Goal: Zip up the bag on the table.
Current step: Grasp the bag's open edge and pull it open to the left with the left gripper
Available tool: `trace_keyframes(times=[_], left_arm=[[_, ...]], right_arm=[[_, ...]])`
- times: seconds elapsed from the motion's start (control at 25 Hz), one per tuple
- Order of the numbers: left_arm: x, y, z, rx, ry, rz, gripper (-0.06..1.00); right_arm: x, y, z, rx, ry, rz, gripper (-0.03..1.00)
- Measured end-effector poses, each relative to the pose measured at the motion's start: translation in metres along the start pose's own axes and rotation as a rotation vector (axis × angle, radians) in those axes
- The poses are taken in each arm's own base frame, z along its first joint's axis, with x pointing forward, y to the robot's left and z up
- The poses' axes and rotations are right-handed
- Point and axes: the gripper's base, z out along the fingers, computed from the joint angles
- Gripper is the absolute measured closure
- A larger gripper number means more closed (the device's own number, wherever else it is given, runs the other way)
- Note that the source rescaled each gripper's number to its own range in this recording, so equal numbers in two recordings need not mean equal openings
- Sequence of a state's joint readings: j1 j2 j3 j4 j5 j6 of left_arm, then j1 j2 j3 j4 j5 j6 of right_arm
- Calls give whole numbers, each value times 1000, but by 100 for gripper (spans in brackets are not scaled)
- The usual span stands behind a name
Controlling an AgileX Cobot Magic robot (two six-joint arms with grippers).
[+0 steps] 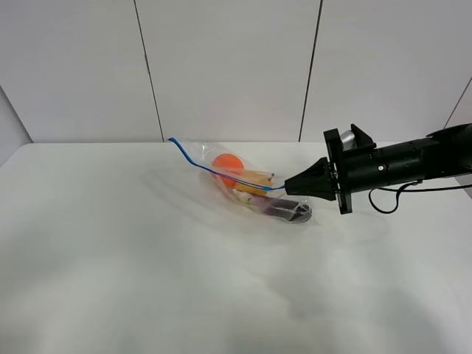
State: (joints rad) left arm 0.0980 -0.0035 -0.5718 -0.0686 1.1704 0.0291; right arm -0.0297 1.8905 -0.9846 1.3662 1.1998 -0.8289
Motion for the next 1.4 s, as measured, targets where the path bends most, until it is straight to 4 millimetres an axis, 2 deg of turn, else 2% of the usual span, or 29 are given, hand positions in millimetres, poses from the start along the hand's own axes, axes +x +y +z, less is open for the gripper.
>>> trace_keyframes(times=[0.24,0.4,0.52,0.68,0.8,0.88,1.0,1.12,1.24,1.4], left_arm=[[-2,-2,-1,20,-18,-8,9],[-26,-10,3,116,-75,-51,9],[-55,-15,18,185,-64,-21,9],[-99,-22,48,285,-43,69,9],[-128,-29,77,389,-35,72,9],[-140,-33,101,458,-4,70,9],[-146,-39,131,558,28,70,9],[-146,-49,148,642,49,95,9],[-141,-67,155,732,92,130,9],[-131,-105,159,851,139,190,9]], right_arm=[[4,-5,0,53,45,-2,97],[5,-8,-1,92,57,6,97],[5,-8,0,88,53,9,97],[5,-7,-1,85,49,12,97],[5,-7,-1,85,49,13,97],[5,-7,-1,85,49,13,97],[4,-7,-1,84,47,14,97],[4,-7,-1,80,41,15,97],[3,-6,-1,76,36,18,97],[3,-6,0,68,26,23,97]])
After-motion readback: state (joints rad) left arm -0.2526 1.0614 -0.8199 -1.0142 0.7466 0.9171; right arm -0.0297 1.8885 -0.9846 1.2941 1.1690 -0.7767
